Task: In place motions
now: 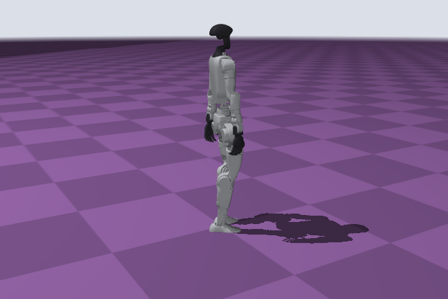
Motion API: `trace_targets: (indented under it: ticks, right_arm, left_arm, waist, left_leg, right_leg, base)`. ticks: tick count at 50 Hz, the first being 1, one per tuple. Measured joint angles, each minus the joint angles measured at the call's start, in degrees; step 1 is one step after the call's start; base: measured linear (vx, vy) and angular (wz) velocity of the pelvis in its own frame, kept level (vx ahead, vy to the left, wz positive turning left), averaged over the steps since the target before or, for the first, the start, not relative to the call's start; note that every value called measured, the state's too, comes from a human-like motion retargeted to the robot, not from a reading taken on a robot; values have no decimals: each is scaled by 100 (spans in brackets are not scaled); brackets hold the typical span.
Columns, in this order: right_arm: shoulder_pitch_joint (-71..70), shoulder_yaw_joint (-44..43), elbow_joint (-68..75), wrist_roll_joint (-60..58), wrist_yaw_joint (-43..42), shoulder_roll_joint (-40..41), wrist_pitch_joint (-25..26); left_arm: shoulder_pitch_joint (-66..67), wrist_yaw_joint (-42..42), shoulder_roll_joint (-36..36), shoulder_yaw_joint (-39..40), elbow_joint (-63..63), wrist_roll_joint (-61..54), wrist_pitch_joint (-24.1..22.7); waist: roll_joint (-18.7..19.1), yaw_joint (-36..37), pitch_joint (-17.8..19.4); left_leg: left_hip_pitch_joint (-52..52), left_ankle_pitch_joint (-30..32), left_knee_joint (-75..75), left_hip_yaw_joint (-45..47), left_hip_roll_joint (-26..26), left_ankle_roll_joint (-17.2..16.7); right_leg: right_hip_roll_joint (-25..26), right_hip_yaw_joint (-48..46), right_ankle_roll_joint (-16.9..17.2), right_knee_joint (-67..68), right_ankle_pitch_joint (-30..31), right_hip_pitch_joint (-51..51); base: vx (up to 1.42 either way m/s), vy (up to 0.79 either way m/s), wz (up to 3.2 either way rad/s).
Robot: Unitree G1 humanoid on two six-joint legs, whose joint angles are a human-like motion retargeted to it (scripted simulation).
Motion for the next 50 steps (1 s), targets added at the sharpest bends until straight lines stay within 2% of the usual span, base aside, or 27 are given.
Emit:
trace_targets:
  ticks: [2, 3, 5, 8, 12, 15, 22, 33, 48, 50]
  right_arm:
    - [118, -40, 410, -120, -137, -33, 148]
    - [168, -57, 620, -163, -238, -47, 228]
    - [280, -23, 907, -129, -413, -28, 341]
    - [485, -200, 999, 83, -412, -11, 264]
    - [739, -266, 948, 48, -171, -40, 252]
    - [734, -272, 890, -140, -303, -19, 335]
    - [447, -84, 267, -187, -218, 107, 204]
    - [223, -23, -669, 234, 190, 290, -49]
    - [368, -10, 76, 1, -112, 112, 100]
    - [383, -16, 195, -29, -140, 88, 132]
  left_arm:
    - [-49, 42, -6, 22, 80, -26, 47]
    - [-93, 27, -10, 50, 145, -49, 52]
    - [-213, 5, -8, 214, 228, -95, 81]
    - [-502, 16, 39, 58, 150, -182, 67]
    - [-740, -126, 126, -308, 31, -101, 95]
    - [-796, -165, 128, -395, -11, -4, 100]
    - [-658, -254, 214, -514, 116, 268, 105]
    - [-489, -191, 206, -679, 512, 546, 191]
    - [-478, -390, 208, -713, 452, 602, 212]
    - [-503, -403, 218, -695, 427, 591, 212]
  waist:
    - [195, -295, -302]
    - [297, -860, -521]
    - [363, -1082, -726]
    - [271, -1009, -639]
    - [226, -795, -653]
    - [222, -691, -624]
    - [298, -878, -528]
    - [205, -809, -392]
    - [112, -782, -271]
    - [95, -596, -257]
  left_leg:
    - [96, -225, -476, -147, 22, 60]
    - [33, -196, -589, -636, 87, -132]
    - [-47, 18, -891, -848, -16, -157]
    - [126, 143, -1163, -545, -71, -187]
    - [133, 175, -1206, -746, -182, -82]
    - [157, 163, -1194, -738, -189, -56]
    - [202, 158, -1223, -588, -159, -5]
    - [335, 123, -1233, -492, -164, 45]
    - [361, 155, -1249, -618, -230, 135]
    - [379, 135, -1262, -435, -208, 132]
  right_leg:
    - [125, -278, 54, -65, -35, -64]
    - [98, -802, 120, -116, -86, -121]
    - [98, -913, 149, -134, -103, -228]
    - [22, -1026, 185, -125, -115, -184]
    - [-12, -1031, 206, -122, -105, -168]
    - [-18, -972, 196, -91, -83, -178]
    - [-5, -797, 204, -6, -65, -234]
    - [-33, -655, 206, 152, -62, -257]
    - [-102, -704, 260, 294, -88, -265]
    - [-94, -510, 276, 333, -121, -266]
  base:
    - [14, 4, 99]
    - [9, 4, 267]
    - [2, 3, 128]
    - [-6, 6, 34]
    - [6, 6, 7]
    - [0, 8, -24]
    - [0, 3, -21]
    - [0, 0, 0]
    - [0, 0, -1]
    - [-1, 3, -93]
